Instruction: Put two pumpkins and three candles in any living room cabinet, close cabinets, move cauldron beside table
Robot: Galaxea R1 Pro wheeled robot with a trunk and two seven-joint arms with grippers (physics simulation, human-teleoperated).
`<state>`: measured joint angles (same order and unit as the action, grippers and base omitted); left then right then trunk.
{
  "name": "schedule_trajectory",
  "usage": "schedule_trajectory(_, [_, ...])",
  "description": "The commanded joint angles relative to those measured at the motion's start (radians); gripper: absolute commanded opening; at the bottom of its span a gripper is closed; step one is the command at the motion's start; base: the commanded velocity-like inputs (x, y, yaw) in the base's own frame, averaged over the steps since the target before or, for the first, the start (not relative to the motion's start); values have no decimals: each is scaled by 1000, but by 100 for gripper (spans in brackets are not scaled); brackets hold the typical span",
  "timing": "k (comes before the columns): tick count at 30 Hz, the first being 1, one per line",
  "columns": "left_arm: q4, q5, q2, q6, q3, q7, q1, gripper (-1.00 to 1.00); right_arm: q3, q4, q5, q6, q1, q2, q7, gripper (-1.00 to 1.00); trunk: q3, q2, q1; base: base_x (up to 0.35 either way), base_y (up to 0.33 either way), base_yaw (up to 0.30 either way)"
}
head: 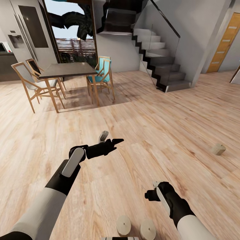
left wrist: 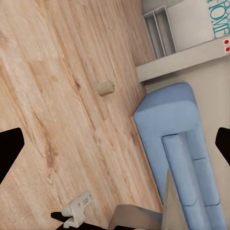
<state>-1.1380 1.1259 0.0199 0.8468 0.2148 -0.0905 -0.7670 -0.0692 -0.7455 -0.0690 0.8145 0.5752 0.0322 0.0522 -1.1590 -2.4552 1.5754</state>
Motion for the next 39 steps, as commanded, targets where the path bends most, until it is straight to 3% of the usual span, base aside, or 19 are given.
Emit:
schedule_trajectory(1, [0, 0, 0, 0, 0, 0, 0, 100, 0, 0, 0, 0, 0, 0, 0, 100, 0, 0, 0, 48, 20, 0])
schedule_trajectory(33, [2, 0, 2, -1, 1, 0, 0, 100, 2, 3, -5, 3, 0, -4, -1, 100, 0, 0, 0, 2, 1, 0])
schedule_trajectory(39, [5, 0, 2, -1, 0, 0, 0, 100, 2, 18, -8, 4, 0, -4, -2, 100, -19, -42, 23, 0, 0, 0])
